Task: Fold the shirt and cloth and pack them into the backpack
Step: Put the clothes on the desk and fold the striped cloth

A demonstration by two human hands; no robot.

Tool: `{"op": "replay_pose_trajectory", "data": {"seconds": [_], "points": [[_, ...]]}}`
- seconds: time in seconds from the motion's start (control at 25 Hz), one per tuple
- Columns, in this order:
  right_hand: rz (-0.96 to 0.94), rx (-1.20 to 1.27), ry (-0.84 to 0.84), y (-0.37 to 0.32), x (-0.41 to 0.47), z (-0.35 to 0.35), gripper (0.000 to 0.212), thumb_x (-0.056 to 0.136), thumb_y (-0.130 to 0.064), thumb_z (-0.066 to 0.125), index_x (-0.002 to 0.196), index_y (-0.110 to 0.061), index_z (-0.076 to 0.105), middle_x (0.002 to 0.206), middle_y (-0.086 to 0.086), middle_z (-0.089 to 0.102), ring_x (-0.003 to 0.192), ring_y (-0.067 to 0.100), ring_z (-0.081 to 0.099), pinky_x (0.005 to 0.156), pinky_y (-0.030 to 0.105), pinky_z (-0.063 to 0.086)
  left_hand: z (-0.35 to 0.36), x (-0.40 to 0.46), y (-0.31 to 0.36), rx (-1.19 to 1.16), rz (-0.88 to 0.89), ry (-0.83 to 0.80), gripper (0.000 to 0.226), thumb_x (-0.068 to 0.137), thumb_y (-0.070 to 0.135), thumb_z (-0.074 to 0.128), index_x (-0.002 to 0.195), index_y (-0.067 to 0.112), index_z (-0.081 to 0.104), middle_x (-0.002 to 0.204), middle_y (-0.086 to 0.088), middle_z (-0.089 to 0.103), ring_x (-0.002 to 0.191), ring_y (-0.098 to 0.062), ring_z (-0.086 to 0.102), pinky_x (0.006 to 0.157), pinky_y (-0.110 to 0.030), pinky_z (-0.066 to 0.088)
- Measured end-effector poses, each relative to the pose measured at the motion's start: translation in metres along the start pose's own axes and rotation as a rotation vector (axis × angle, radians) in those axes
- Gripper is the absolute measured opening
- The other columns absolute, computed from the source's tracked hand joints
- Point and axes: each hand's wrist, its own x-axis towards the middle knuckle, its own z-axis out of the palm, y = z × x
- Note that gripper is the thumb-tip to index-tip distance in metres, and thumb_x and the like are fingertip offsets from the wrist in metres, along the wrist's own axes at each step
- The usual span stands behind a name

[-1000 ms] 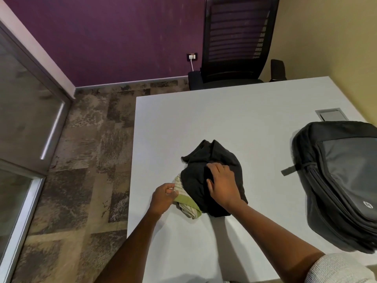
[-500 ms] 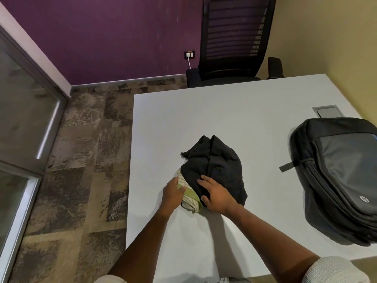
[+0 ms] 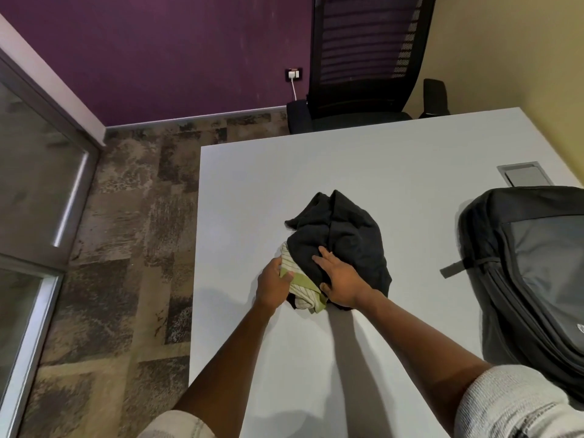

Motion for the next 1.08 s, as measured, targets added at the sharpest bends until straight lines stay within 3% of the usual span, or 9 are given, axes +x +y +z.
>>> {"op": "replay_pose_trajectory", "data": {"seconds": [0.2, 0.32, 0.44, 0.52, 0.68, 0.84, 1.0, 1.08], "points": [[0.015, -0.009, 0.038, 0.020, 0.023, -0.027, 0.073, 0.093, -0.021, 0.064, 0.156, -0.016, 0.028, 0.167, 0.009, 0.008, 0.153, 0.027, 0.016, 0.124, 0.038, 0.018, -0.001, 0.025, 0.027, -0.149, 0.010, -0.070, 0.061, 0.093, 0.011, 0.068, 0.147, 0.015, 0.041, 0.146, -0.008, 0.050, 0.129, -0.028, 0.052, 0.103, -0.035, 0.047], [0.027, 0.076, 0.125, 0.022, 0.023, -0.026, 0.064, 0.092, -0.020, 0.064, 0.151, -0.015, 0.039, 0.164, 0.009, 0.024, 0.148, 0.028, 0.029, 0.123, 0.041, 0.025, 0.001, 0.035, 0.034, -0.091, 0.051, -0.109, 0.065, 0.093, 0.012, 0.068, 0.149, 0.017, 0.037, 0.144, -0.007, 0.050, 0.128, -0.026, 0.053, 0.100, -0.029, 0.047], [0.027, 0.075, 0.356, 0.019, 0.013, -0.016, 0.045, 0.091, -0.015, 0.059, 0.136, -0.014, 0.055, 0.144, 0.007, 0.052, 0.123, 0.028, 0.052, 0.108, 0.046, 0.042, 0.001, 0.035, 0.032, -0.037, 0.070, -0.090, 0.058, 0.094, 0.016, 0.067, 0.146, 0.014, 0.042, 0.142, -0.007, 0.054, 0.125, -0.026, 0.056, 0.097, -0.027, 0.046], [0.016, 0.061, 0.458, 0.016, 0.006, -0.012, 0.034, 0.091, -0.013, 0.059, 0.125, -0.014, 0.061, 0.124, 0.005, 0.060, 0.103, 0.025, 0.057, 0.093, 0.041, 0.049, 0.000, 0.032, 0.031, -0.019, 0.068, -0.063, 0.050, 0.095, 0.020, 0.066, 0.142, 0.011, 0.048, 0.136, -0.008, 0.059, 0.120, -0.026, 0.059, 0.095, -0.028, 0.047], [0.009, 0.121, 0.418, 0.002, -0.004, -0.011, 0.023, 0.096, -0.027, 0.060, 0.117, -0.018, 0.061, 0.108, -0.001, 0.058, 0.090, 0.018, 0.059, 0.072, 0.025, 0.042, -0.007, 0.023, 0.033, -0.069, 0.053, -0.090, 0.038, 0.098, 0.021, 0.062, 0.133, 0.007, 0.058, 0.129, -0.011, 0.065, 0.116, -0.028, 0.062, 0.102, -0.040, 0.052], [0.018, 0.109, 0.378, -0.015, -0.007, -0.009, 0.033, 0.093, -0.044, 0.061, 0.118, -0.023, 0.058, 0.105, -0.006, 0.056, 0.087, 0.011, 0.054, 0.069, 0.023, 0.037, -0.020, 0.010, 0.039, -0.145, 0.133, -0.113, 0.010, 0.098, 0.022, 0.062, 0.108, 0.019, 0.062, 0.109, -0.004, 0.067, 0.106, -0.027, 0.066, 0.093, -0.045, 0.057], [0.010, 0.090, 0.497, -0.032, -0.011, -0.018, 0.014, 0.095, -0.031, 0.058, 0.101, -0.018, 0.058, 0.091, -0.002, 0.057, 0.078, 0.017, 0.052, 0.066, 0.036, 0.046, -0.035, -0.003, 0.055, -0.147, 0.207, 0.010, 0.010, 0.099, 0.027, 0.059, 0.090, 0.024, 0.060, 0.096, -0.001, 0.068, 0.094, -0.026, 0.069, 0.085, -0.043, 0.060], [0.029, 0.130, 0.559, -0.045, -0.015, -0.027, 0.008, 0.096, -0.024, 0.052, 0.090, -0.019, 0.052, 0.080, -0.001, 0.055, 0.069, 0.019, 0.051, 0.060, 0.035, 0.042, -0.041, -0.010, 0.062, -0.153, 0.231, 0.064, 0.016, 0.099, 0.027, 0.057, 0.083, 0.025, 0.057, 0.089, -0.001, 0.068, 0.087, -0.025, 0.067, 0.079, -0.043, 0.060]]}}
